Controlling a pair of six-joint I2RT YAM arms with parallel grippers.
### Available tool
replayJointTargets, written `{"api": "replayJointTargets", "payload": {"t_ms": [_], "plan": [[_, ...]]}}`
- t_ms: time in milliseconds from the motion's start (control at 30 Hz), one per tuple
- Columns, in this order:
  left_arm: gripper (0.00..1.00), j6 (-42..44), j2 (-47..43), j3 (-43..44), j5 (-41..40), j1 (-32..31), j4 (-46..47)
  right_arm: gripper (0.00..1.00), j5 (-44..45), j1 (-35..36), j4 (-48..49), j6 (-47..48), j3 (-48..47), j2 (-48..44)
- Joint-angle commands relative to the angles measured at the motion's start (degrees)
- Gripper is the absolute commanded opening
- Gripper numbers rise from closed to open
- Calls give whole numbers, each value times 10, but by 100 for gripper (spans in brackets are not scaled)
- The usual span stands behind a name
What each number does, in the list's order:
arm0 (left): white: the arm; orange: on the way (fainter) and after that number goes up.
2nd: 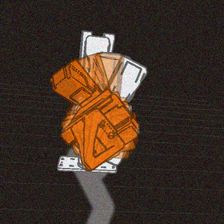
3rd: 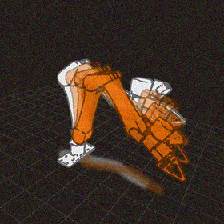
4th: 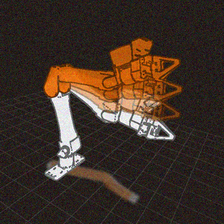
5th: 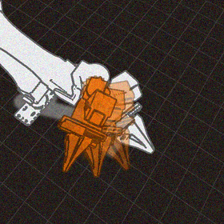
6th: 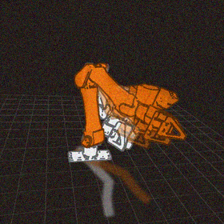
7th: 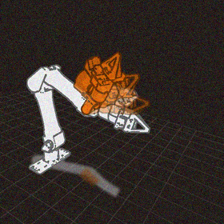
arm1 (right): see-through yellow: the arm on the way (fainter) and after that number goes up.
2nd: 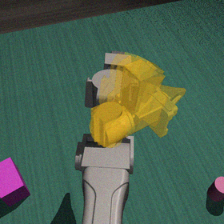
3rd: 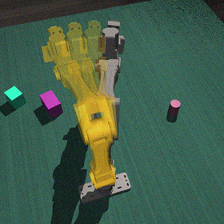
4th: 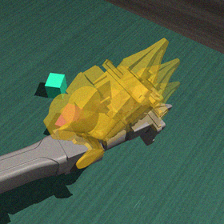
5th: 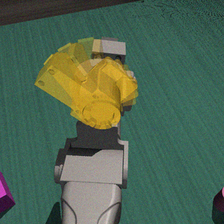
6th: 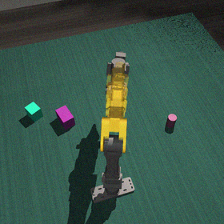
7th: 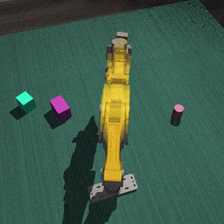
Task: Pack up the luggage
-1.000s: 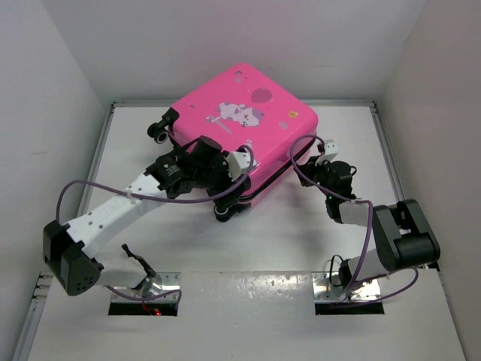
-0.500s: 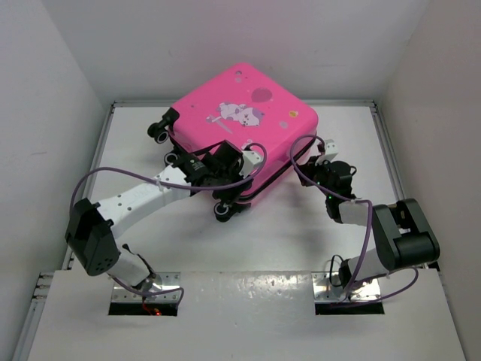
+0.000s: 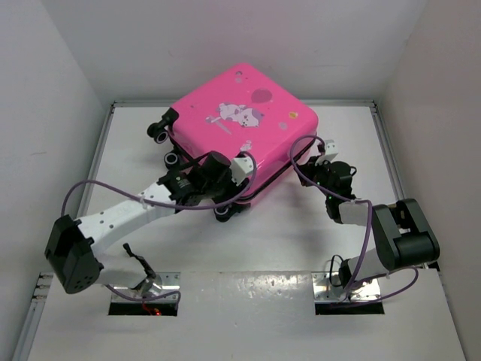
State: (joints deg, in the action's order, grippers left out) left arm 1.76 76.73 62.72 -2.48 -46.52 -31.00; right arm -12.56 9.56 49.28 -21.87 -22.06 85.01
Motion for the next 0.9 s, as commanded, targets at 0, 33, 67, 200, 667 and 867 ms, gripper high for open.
{"api": "replayJointTargets", "payload": {"t_ms": [0,33,67,200,667,867], "plan": [[0,83,-51,-56,-5,8,-26,0,20,-6,30,2,10,-19],[0,117,-77,-65,3,15,-26,0,20,-5,28,2,11,-24],[0,137,-91,-82,32,25,-31,0,21,-7,26,2,12,-35],[0,241,-169,-130,70,64,-47,0,21,-5,0,-5,32,-63],[0,554,-252,-193,175,243,-155,0,57,13,-86,2,95,-184],[0,639,-212,-193,204,328,-160,0,49,-19,-124,25,103,-218]]}}
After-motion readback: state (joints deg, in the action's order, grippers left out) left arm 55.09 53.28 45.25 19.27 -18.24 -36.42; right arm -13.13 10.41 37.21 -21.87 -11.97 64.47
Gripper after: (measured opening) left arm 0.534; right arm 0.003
